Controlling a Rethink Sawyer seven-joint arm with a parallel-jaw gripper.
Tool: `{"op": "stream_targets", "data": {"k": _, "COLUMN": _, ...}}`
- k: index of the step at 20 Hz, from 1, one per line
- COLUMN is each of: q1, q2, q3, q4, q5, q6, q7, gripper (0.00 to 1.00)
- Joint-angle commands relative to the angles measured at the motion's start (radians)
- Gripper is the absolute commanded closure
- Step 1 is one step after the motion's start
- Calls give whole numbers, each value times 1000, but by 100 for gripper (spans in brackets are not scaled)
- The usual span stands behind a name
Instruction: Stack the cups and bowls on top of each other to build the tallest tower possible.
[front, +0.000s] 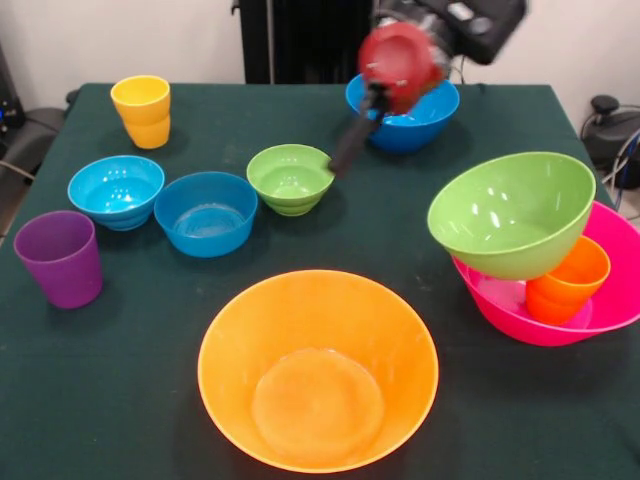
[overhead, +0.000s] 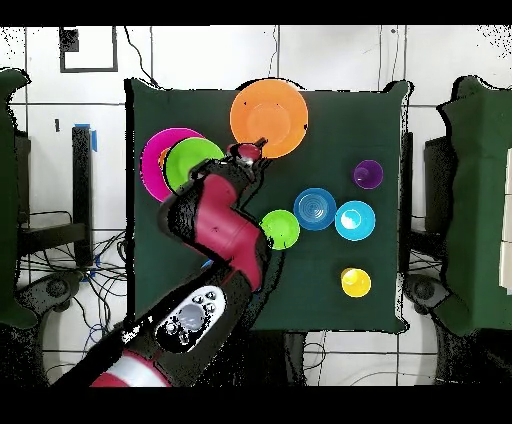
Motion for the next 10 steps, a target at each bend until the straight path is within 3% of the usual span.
{"op": "stream_targets", "data": {"k": 1, "q1": -117, "q2": -31, "q3": 267, "q4": 69, "q5": -229, "q6": -49, "q7": -23, "gripper": 0}}
{"op": "stream_targets", "data": {"k": 6, "q1": -137, "q2": -15, "q3": 289, "q4": 50, "q5": -273, "q6": -80, "q7": 14, "gripper": 0}}
{"op": "stream_targets", "data": {"k": 10, "q1": -130, "q2": -2, "q3": 284, "q4": 36, "q5": -270, "q6": -77, "q7": 25, "gripper": 0}}
